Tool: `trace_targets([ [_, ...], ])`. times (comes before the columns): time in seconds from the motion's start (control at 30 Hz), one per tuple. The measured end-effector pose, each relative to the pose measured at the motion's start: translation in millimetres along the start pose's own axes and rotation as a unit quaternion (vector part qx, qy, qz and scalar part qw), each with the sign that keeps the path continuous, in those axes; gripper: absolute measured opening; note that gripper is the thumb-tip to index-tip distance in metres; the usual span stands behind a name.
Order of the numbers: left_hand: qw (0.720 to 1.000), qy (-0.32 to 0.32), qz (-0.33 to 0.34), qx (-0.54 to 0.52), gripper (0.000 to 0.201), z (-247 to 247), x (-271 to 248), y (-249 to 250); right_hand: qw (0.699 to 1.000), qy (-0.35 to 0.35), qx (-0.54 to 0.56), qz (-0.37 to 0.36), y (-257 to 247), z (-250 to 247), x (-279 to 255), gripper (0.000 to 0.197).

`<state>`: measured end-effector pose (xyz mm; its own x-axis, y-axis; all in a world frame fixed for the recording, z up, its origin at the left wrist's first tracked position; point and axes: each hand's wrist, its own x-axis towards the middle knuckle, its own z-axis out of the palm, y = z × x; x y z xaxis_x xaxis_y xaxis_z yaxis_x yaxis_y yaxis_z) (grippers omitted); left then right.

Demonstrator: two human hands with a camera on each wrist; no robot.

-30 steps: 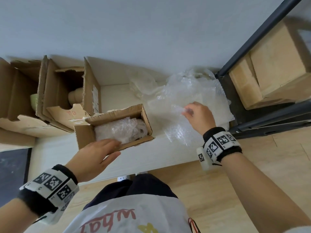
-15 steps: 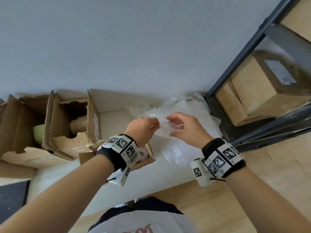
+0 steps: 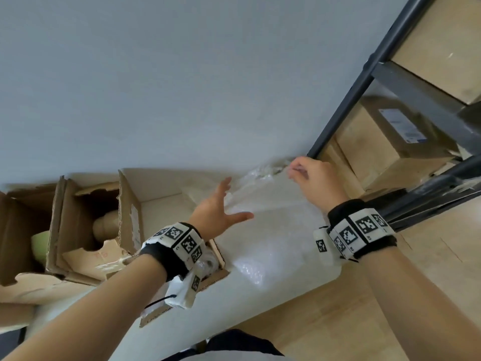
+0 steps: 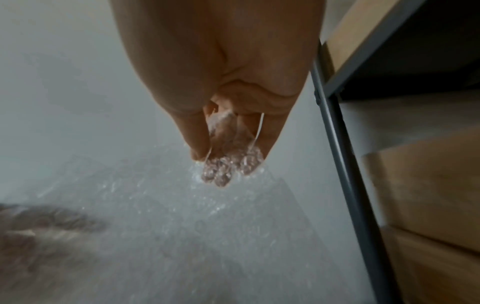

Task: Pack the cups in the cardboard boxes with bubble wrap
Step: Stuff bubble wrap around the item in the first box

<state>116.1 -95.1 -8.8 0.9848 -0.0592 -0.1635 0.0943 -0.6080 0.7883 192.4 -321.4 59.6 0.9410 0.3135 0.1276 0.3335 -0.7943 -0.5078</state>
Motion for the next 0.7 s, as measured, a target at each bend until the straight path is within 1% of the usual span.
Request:
trace_targets([
  [0.03, 0.999, 0.031, 0.002, -0.015, 0.095, -5, 5, 8, 0.999, 0.015, 0.023, -0.017, -7, -7, 5, 0.012],
  [0.07, 0.999, 0.051, 0.014, -0.013, 0.088, -11, 9, 15, 0.998, 0.023, 0.043, -0.033, -15, -14, 10, 0.011],
  [0.1, 0.997, 0.064, 0.037, -0.004, 0.074, -18, 13, 22, 0.997, 0.028, 0.057, -0.048, -23, -21, 14, 0.008],
  [0.13, 0.994, 0.084, 0.065, 0.000, 0.054, -26, 17, 29, 0.995, 0.033, 0.073, -0.059, -30, -27, 18, 0.005],
  [0.17, 0.991, 0.104, 0.086, -0.013, 0.031, -34, 20, 37, 0.993, 0.039, 0.092, -0.069, -37, -34, 23, 0.002],
  [0.2, 0.987, 0.116, 0.098, -0.045, 0.016, -43, 22, 44, 0.990, 0.047, 0.106, -0.075, -43, -41, 27, 0.004],
  [0.3, 0.977, 0.122, 0.086, -0.155, 0.016, -68, 32, 61, 0.991, 0.046, 0.105, -0.064, -52, -61, 40, 0.014],
  [0.33, 0.976, 0.119, 0.081, -0.162, 0.014, -75, 36, 64, 0.992, 0.045, 0.103, -0.057, -53, -66, 44, 0.013],
  [0.37, 0.979, 0.121, 0.080, -0.140, 0.015, -81, 39, 66, 0.992, 0.058, 0.095, -0.055, -53, -68, 47, 0.009],
  [0.4, 0.983, 0.125, 0.076, -0.106, 0.026, -86, 44, 65, 0.991, 0.083, 0.083, -0.059, -53, -70, 50, 0.008],
  [0.47, 0.987, 0.129, 0.081, -0.045, 0.058, -94, 46, 63, 0.988, 0.126, 0.058, -0.075, -55, -73, 53, 0.016],
  [0.5, 0.985, 0.136, 0.101, -0.028, 0.069, -97, 45, 63, 0.985, 0.134, 0.054, -0.089, -59, -75, 54, 0.018],
  [0.57, 0.973, 0.160, 0.163, 0.017, 0.078, -104, 41, 65, 0.980, 0.138, 0.029, -0.141, -69, -80, 55, 0.017],
  [0.63, 0.957, 0.180, 0.214, 0.083, 0.074, -110, 36, 73, 0.970, 0.139, -0.012, -0.199, -81, -82, 56, 0.016],
  [0.67, 0.947, 0.190, 0.234, 0.114, 0.065, -112, 35, 78, 0.966, 0.140, -0.023, -0.216, -88, -81, 56, 0.016],
  [0.7, 0.936, 0.205, 0.250, 0.137, 0.050, -116, 34, 84, 0.964, 0.141, -0.026, -0.223, -96, -81, 56, 0.017],
])
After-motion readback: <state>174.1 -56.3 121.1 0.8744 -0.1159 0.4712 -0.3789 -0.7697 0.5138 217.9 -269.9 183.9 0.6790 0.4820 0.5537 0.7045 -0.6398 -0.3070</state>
